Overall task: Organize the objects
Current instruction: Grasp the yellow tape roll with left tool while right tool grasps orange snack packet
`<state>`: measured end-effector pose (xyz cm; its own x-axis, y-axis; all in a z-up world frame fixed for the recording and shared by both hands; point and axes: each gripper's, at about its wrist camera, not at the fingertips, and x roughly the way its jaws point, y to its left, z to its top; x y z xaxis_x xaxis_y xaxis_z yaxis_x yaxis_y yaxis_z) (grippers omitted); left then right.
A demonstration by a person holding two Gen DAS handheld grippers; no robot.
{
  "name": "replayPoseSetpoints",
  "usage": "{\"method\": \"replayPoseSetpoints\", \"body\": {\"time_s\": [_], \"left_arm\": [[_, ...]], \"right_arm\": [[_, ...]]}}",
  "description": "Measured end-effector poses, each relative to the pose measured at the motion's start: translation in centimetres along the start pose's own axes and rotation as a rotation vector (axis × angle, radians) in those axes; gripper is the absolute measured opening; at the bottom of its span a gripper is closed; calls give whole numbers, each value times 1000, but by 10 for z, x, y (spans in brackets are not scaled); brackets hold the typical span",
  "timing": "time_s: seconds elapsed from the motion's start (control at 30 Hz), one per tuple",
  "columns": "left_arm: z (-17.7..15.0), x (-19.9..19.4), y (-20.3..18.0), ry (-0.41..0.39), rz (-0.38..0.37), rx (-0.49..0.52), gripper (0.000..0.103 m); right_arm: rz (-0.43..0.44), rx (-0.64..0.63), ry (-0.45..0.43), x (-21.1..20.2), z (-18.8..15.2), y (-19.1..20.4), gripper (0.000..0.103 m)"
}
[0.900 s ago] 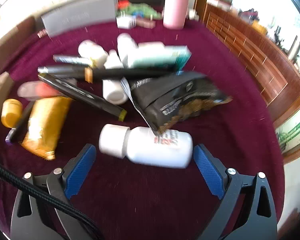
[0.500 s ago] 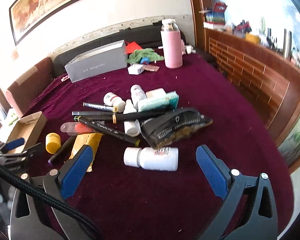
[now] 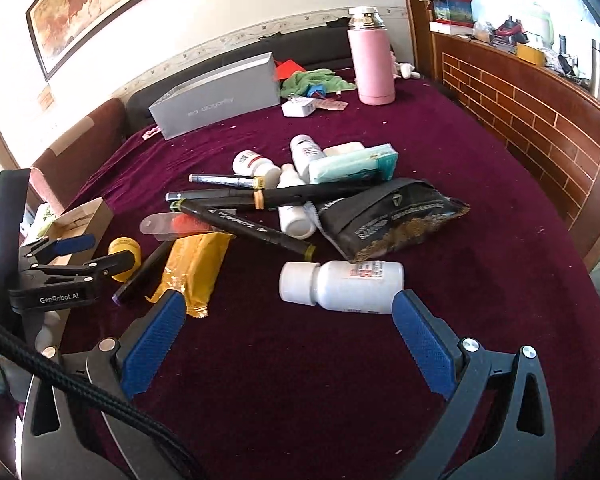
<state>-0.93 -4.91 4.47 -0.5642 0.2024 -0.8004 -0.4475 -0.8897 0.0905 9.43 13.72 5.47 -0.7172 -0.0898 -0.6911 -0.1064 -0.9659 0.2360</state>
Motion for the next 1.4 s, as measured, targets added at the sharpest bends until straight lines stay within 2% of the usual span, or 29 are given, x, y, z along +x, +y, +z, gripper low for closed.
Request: {"method": "replayPoseSetpoints", "body": {"time_s": [0.13,0.17,0.2,0.23,0.27,0.37,0.5,0.57,0.6,0.7,0.9,1.03,1.17,1.27,1.4], "left_arm": [[1,9,4,38,15,4,89],[1,11,6,42,13,-5,86],[0,13,9,50,5,-21,81],[0,15,12,62,-16,-34,67],[0,18,15,77,-45,-52,59],[0,21,20,88,-84,-87,58],[-1,23,15,92,-58,-69,55],[-3,30,10,128,-58,-73,34],[-4,27,8,108,-40,-79,27],[-7,24,9,112,-66,-137,27],[-18,-8,22,60,-97,-236,27],[-27,-30,24,32,-100,-247,27],[-36,-44,28,18,-107,-255,27],[-41,-53,28,-1,-89,-246,27],[-49,-64,32,-19,-71,-251,27]], "right_arm": [[9,-3,20,5,1,5,103],[10,-5,22,6,1,6,103],[12,-8,25,6,0,7,103],[11,-10,28,7,0,8,103],[12,-12,30,7,-1,9,103],[12,-19,39,9,-1,11,103],[19,-19,47,11,0,14,103],[24,-22,51,11,1,17,103],[27,-23,53,12,2,19,103],[50,-30,68,15,6,25,103],[118,-19,137,32,18,38,103],[126,-6,180,51,26,47,103],[108,-19,234,75,34,64,103],[56,-55,266,92,34,80,103],[-34,-102,303,106,26,92,90]]}}
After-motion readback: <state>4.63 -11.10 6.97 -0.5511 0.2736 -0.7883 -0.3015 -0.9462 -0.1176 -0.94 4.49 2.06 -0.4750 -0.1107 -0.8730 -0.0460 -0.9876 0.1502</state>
